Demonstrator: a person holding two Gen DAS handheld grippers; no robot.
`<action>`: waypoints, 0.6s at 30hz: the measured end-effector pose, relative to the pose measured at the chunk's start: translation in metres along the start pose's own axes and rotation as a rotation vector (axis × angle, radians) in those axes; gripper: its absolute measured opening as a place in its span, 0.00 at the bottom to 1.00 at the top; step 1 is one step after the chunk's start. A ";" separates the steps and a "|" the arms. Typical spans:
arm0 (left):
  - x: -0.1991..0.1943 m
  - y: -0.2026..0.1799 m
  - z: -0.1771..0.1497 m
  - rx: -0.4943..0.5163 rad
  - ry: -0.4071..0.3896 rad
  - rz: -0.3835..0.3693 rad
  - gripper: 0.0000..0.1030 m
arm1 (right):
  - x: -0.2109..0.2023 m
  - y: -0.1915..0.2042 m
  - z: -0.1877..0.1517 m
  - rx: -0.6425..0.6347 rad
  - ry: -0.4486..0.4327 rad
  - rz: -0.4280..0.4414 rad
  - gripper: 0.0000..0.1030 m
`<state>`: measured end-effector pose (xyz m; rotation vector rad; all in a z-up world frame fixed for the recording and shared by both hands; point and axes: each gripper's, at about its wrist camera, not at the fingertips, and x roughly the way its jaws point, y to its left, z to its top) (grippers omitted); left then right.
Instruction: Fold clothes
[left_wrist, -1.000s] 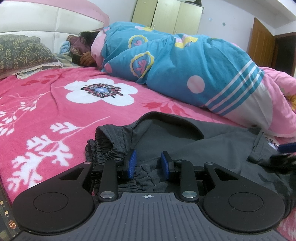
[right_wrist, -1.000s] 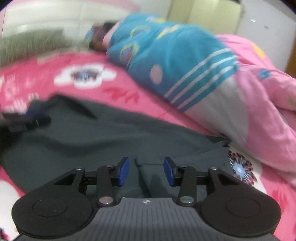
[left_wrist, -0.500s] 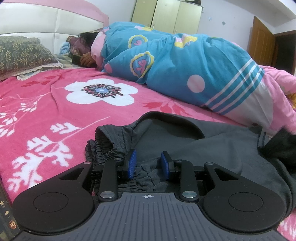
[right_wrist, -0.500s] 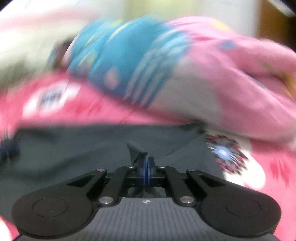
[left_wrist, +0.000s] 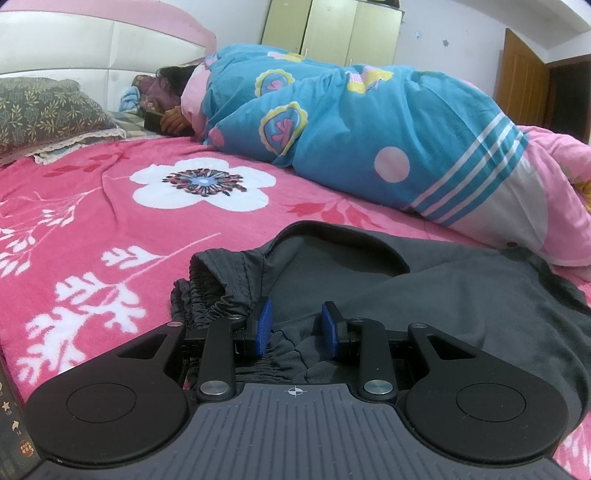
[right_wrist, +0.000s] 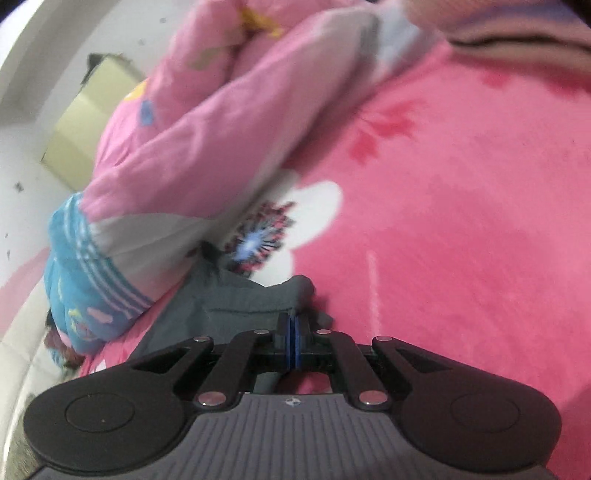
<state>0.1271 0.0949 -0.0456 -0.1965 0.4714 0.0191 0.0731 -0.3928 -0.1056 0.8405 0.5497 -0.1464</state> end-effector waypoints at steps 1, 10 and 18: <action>0.000 0.000 0.000 0.001 0.000 0.001 0.28 | -0.001 -0.001 0.000 0.002 -0.012 -0.004 0.01; 0.000 0.001 0.000 0.002 0.001 0.001 0.29 | -0.011 -0.005 0.001 -0.040 -0.053 -0.063 0.04; 0.000 0.001 0.000 0.002 0.001 0.000 0.29 | -0.022 0.022 0.001 -0.193 -0.148 -0.151 0.06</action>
